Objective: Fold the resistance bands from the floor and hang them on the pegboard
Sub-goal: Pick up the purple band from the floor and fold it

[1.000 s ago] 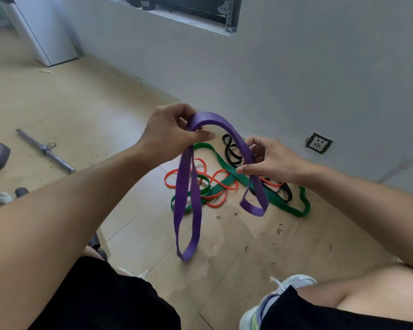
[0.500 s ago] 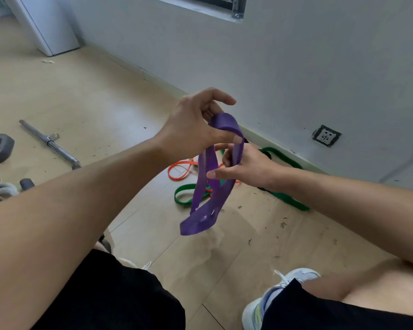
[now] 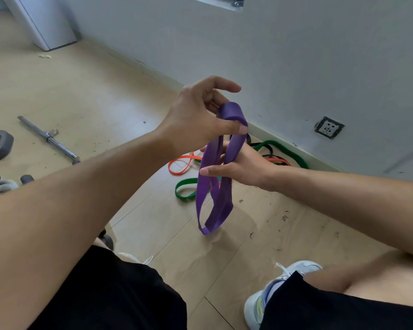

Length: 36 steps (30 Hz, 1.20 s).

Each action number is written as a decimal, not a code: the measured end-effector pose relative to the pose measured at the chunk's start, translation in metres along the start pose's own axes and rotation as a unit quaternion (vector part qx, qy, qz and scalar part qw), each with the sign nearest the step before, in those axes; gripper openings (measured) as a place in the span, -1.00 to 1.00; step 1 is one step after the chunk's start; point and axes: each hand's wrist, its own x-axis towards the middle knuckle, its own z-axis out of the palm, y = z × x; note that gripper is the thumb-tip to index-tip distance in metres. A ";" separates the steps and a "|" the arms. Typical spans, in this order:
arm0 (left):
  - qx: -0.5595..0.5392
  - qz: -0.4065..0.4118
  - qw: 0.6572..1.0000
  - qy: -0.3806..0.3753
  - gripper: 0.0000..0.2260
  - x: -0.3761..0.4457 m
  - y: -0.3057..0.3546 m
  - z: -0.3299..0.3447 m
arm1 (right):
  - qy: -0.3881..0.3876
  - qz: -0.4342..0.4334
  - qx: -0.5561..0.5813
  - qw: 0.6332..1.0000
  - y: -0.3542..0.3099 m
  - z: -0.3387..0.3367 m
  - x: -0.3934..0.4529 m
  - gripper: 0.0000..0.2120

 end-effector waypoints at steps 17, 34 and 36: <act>0.008 -0.123 0.988 -0.091 -0.36 -0.001 -0.023 0.001 | 0.063 -0.005 -0.049 0.997 -0.005 -0.012 -0.006 -0.79; -0.043 -0.150 0.985 -0.068 -0.67 -0.002 -0.019 0.007 | 0.026 -0.010 -0.094 0.995 -0.004 -0.001 -0.004 -0.60; -0.048 -0.163 0.984 -0.048 -0.58 -0.001 -0.018 0.009 | 0.031 -0.001 -0.107 0.994 -0.004 -0.002 -0.004 -0.64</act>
